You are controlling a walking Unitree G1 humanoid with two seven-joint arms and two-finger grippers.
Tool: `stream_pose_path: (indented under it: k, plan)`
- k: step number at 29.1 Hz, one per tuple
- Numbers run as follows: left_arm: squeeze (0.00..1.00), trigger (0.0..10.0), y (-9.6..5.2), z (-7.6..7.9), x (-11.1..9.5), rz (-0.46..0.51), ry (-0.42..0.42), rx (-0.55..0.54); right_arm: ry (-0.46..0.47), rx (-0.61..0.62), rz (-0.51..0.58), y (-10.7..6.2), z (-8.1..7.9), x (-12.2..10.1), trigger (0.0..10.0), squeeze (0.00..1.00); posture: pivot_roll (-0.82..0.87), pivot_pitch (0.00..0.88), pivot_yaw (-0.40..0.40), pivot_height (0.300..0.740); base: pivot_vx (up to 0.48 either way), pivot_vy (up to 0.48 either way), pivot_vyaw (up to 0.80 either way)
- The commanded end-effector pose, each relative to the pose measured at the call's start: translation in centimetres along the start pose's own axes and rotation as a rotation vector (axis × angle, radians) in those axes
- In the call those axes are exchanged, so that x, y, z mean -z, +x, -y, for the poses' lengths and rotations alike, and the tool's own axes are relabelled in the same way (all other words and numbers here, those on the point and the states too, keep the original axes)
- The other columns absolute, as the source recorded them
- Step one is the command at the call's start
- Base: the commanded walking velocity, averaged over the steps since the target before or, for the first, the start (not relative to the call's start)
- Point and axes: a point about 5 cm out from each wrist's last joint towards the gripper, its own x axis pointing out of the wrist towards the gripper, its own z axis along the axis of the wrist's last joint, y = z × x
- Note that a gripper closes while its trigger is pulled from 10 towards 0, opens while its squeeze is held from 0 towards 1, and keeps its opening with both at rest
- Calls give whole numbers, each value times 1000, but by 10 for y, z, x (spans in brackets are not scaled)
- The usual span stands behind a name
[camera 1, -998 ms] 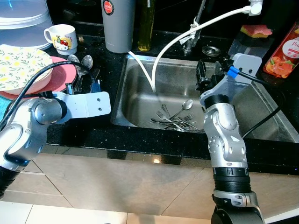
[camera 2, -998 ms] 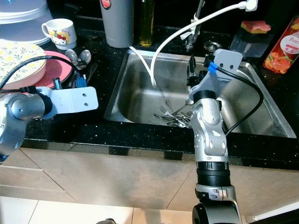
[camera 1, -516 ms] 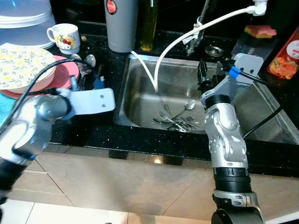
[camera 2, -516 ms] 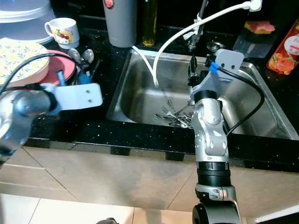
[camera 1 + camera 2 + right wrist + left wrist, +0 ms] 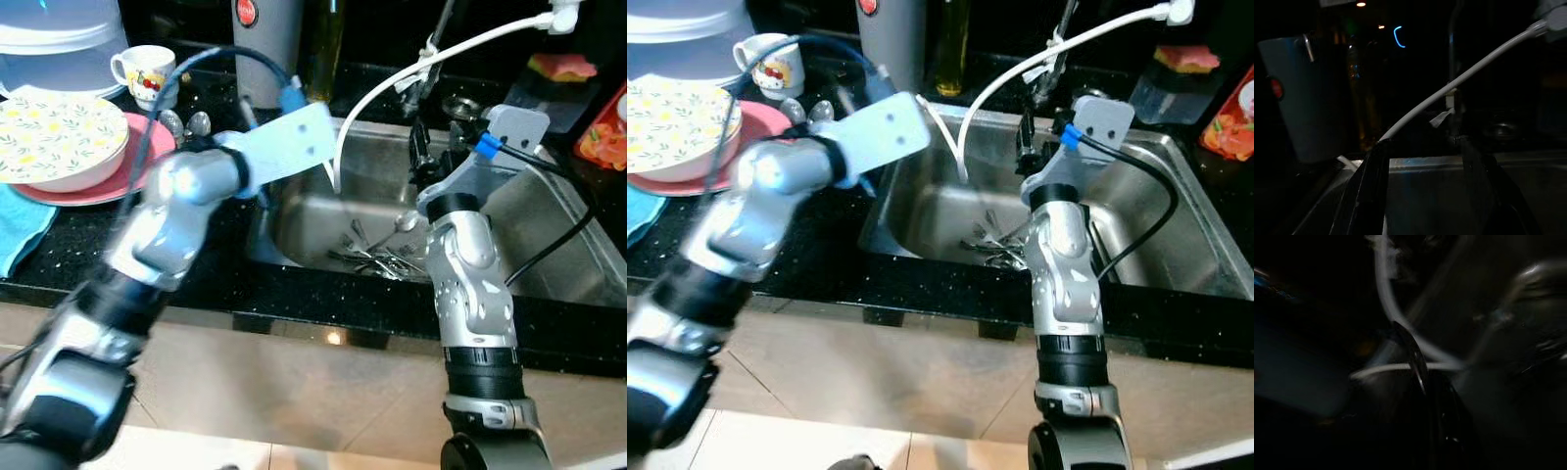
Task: Kitchen organization
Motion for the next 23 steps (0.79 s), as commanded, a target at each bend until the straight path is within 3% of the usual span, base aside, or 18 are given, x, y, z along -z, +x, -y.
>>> stream_pose_path:
  k: [1,4,7,8,9,15,16,20,23]
  plan:
    - [0,10000,7,9,8,-11,-92,44,-12,15,7,0,4,-1,10000,0,269,53,-43,740,0,0,0]
    - [0,10000,18,22,16,-42,-275,116,-16,19,12,-1,5,-2,10000,0,261,50,-41,740,0,0,0]
    - [24,10000,21,27,23,-90,-318,129,-20,23,12,-2,6,-3,10000,0,257,50,-38,740,0,0,0]
    - [784,10000,22,27,25,-106,-346,122,-20,24,12,-2,7,-3,10000,0,258,51,-39,740,0,0,0]
    - [1000,10000,22,26,26,-114,-361,111,-21,25,11,-3,7,-3,10000,0,258,52,-40,740,0,0,0]
    - [1000,10000,18,9,15,-22,-461,52,-19,19,10,-2,6,-3,10000,0,262,58,-48,740,0,0,0]
    - [0,10000,17,4,13,-4,-464,33,-17,17,10,-2,6,-3,10000,0,262,60,-49,740,0,0,0]
    - [0,10000,8,-20,4,48,-474,-63,-15,12,9,-1,4,-3,10000,0,261,68,-54,740,0,0,0]
    - [0,10000,2,-29,1,55,-461,-105,-15,11,8,-1,4,-3,10000,0,259,72,-56,740,0,0,0]
